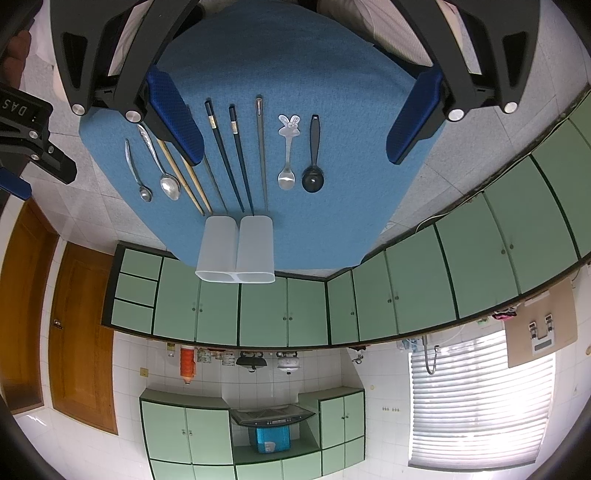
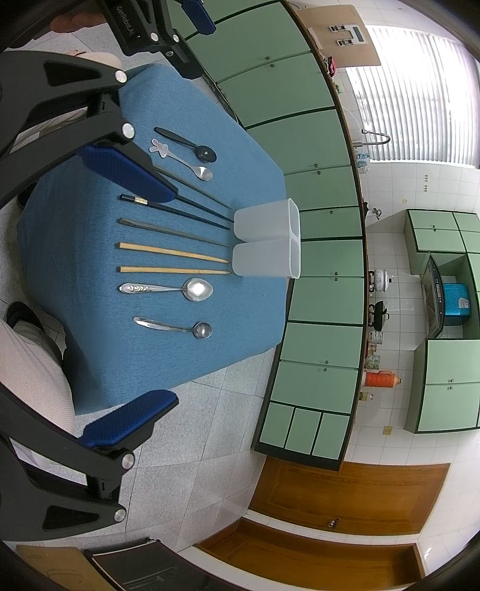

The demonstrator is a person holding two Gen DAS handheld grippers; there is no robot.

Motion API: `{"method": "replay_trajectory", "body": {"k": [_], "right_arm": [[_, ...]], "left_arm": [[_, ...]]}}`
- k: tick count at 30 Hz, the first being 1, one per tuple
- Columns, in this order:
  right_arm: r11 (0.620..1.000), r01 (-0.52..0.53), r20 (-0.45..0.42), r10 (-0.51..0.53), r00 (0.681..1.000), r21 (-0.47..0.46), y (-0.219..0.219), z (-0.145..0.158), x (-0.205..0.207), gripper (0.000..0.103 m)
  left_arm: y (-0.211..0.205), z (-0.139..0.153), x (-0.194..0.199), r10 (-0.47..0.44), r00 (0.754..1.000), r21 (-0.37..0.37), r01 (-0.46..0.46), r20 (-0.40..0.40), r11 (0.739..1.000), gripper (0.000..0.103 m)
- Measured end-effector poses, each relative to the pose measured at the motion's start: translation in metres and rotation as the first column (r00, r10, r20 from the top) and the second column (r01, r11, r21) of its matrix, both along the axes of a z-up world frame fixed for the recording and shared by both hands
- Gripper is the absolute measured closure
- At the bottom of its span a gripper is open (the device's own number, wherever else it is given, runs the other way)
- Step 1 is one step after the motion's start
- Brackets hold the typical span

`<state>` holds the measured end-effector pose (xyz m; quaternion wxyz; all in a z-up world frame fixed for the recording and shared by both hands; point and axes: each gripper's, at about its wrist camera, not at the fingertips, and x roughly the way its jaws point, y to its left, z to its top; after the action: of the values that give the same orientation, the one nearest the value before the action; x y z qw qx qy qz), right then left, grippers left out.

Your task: Organize utensils

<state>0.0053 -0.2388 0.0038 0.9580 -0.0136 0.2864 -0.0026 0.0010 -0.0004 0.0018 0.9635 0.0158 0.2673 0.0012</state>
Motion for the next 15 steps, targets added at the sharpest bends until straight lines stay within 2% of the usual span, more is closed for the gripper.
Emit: {"method": "replay_trajectory", "body": {"k": [15], "right_arm": [[1.0,0.0,0.001,0.0,1.0,-0.001,0.0014,0.0002,-0.0006,0.005]], "left_arm": [[0.0,0.0002,-0.0001,0.001,1.0,0.001,-0.001,0.0,1.0,0.006]]}}
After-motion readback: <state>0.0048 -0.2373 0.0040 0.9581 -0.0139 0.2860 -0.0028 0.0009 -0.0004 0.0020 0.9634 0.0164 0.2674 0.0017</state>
